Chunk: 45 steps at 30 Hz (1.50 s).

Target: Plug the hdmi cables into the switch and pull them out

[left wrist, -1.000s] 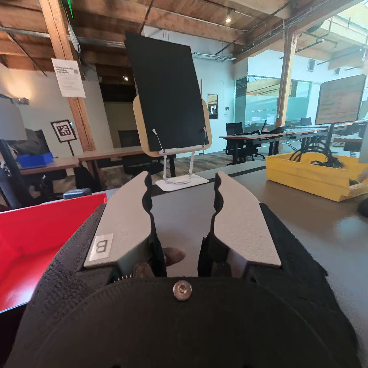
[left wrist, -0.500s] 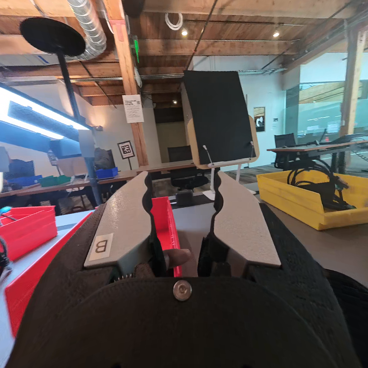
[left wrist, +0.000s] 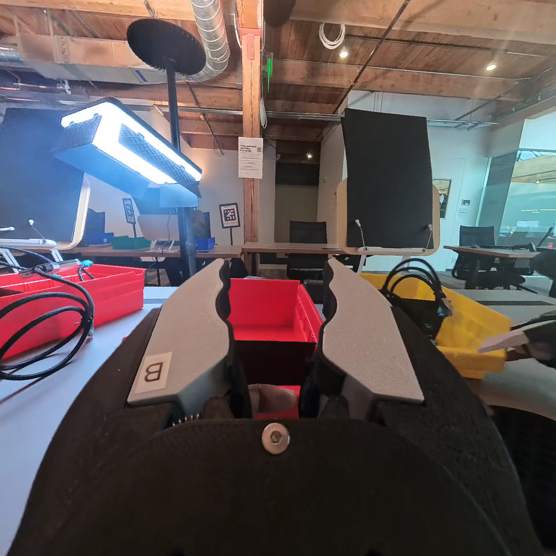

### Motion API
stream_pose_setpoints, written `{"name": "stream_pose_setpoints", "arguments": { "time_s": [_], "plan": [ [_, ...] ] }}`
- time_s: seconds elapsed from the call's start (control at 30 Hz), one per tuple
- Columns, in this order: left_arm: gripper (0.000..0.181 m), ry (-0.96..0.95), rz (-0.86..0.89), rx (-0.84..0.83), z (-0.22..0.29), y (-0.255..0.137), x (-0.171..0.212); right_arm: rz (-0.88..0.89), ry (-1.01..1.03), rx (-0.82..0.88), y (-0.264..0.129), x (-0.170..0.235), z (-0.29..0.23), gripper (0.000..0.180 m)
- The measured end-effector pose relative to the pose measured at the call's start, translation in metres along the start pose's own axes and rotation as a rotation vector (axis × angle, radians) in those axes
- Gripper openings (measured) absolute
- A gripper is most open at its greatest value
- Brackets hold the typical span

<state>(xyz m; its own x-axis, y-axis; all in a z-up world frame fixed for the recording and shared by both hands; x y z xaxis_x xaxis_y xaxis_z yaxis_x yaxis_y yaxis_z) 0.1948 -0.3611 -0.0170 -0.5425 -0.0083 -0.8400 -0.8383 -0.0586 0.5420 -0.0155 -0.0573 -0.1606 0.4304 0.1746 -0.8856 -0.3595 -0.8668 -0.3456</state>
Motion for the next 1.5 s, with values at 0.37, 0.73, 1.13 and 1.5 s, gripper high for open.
{"name": "stream_pose_setpoints", "arguments": {
  "time_s": [0.37, 0.73, 1.13, 1.5],
  "plan": [
    [0.058, 0.032, -0.107, -0.149, -0.031, -0.004, 0.036, 0.337, 0.115, -0.049, 0.006, -0.032, 0.02, 0.056],
    [0.053, -0.008, -0.73, 0.516, 0.088, -0.019, 0.15, 0.567, -0.242, -0.036, -0.015, -0.048, -0.023, 0.09],
    [0.059, 0.189, -0.225, -0.143, -0.019, 0.0, 0.051, 0.91, -0.498, -0.134, -0.038, -0.057, -0.087, 0.084],
    [0.073, 0.156, -0.414, -0.263, -0.054, -0.015, 0.106, 0.482, -0.53, -0.195, 0.078, -0.044, -0.155, 0.051]
  ]
}}
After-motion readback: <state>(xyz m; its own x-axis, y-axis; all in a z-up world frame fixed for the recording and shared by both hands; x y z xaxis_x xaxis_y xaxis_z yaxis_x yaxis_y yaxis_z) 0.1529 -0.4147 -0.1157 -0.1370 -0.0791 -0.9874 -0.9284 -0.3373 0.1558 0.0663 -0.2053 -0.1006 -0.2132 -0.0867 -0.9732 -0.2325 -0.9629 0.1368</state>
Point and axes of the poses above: each gripper's, where its closed fingertips meet, y out along the fingers, x out of its underside, z = x × y across the jaws, the point moved 2 cm from there along -y, back along the fingers, and after that the axes turned 12 degrees about z, right-handed, at the moved point
